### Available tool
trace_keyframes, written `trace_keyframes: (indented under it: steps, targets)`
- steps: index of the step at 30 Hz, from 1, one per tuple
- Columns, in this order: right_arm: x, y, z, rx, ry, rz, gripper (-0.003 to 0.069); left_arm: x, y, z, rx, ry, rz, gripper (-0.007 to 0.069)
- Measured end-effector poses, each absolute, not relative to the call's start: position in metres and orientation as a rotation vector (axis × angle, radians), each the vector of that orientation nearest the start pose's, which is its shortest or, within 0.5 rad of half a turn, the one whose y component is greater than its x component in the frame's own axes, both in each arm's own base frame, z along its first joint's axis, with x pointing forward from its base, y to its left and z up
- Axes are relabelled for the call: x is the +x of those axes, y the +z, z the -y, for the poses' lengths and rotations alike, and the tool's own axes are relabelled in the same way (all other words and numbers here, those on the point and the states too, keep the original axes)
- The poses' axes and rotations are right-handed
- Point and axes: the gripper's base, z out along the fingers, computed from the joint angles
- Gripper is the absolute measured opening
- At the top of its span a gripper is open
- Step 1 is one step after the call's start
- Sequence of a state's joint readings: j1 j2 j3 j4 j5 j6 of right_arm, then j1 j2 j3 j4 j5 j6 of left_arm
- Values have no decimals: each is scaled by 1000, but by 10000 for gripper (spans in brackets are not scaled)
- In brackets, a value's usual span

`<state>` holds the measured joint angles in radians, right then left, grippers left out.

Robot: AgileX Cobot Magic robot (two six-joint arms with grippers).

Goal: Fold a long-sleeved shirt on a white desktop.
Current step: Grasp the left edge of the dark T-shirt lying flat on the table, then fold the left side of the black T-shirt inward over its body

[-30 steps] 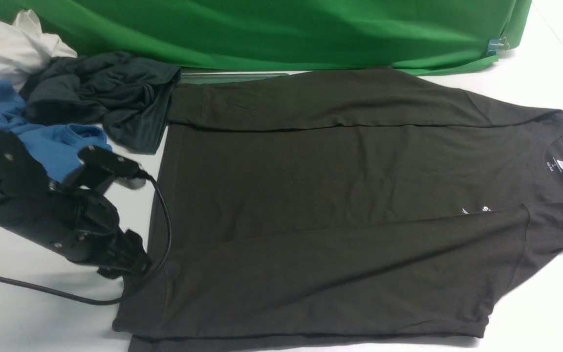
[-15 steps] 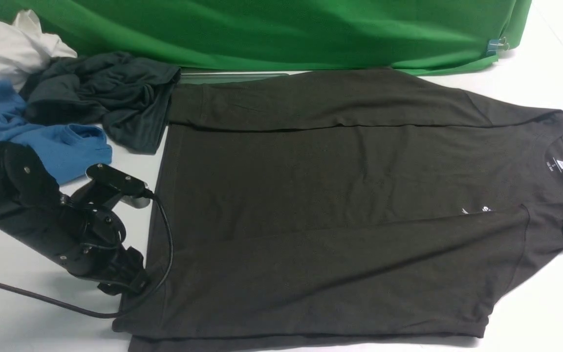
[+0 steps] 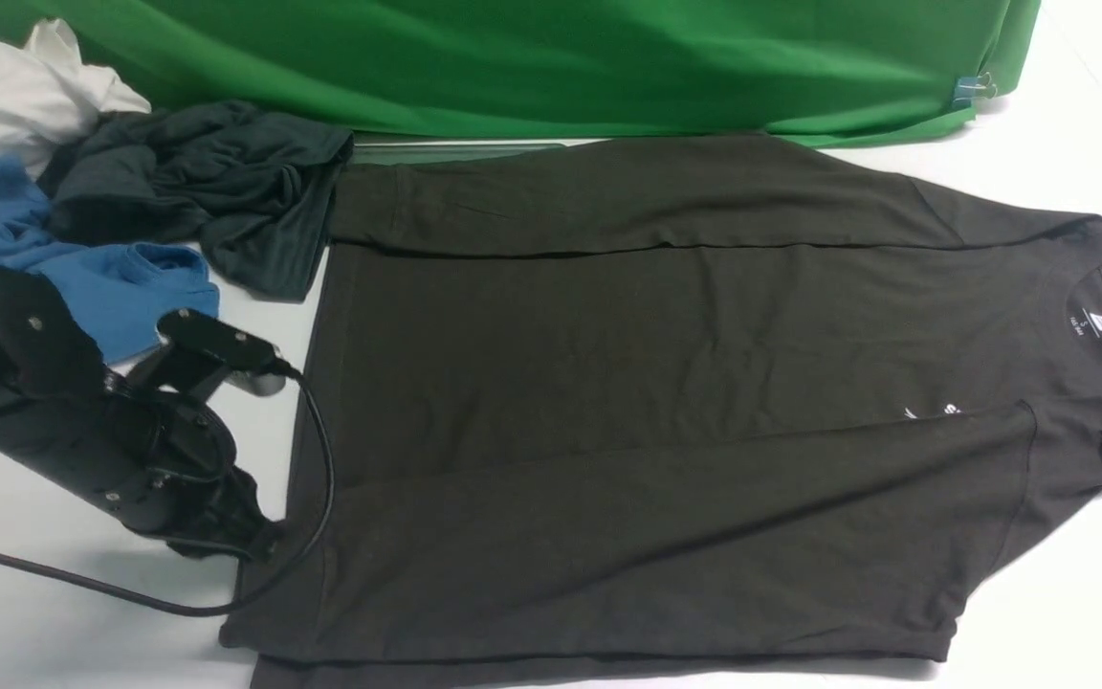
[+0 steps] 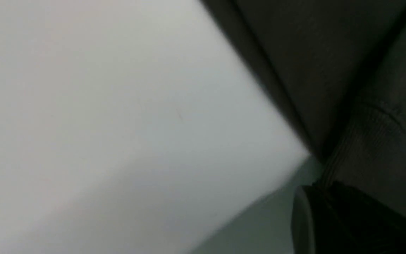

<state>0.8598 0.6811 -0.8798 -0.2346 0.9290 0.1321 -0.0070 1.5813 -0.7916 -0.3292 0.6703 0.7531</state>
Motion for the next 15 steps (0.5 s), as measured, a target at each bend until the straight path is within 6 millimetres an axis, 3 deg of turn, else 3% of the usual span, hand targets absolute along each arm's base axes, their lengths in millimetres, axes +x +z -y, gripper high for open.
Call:
trace_keyframes:
  steps: [9, 15]
  targets:
    - [86, 371, -74, -823, 283, -2026, 146, 262, 206, 25, 722, -239, -2698, 31]
    - [91, 371, -76, -772, 271, -2043, 146, 271, 246, 48, 817, -216, -2555, 31]
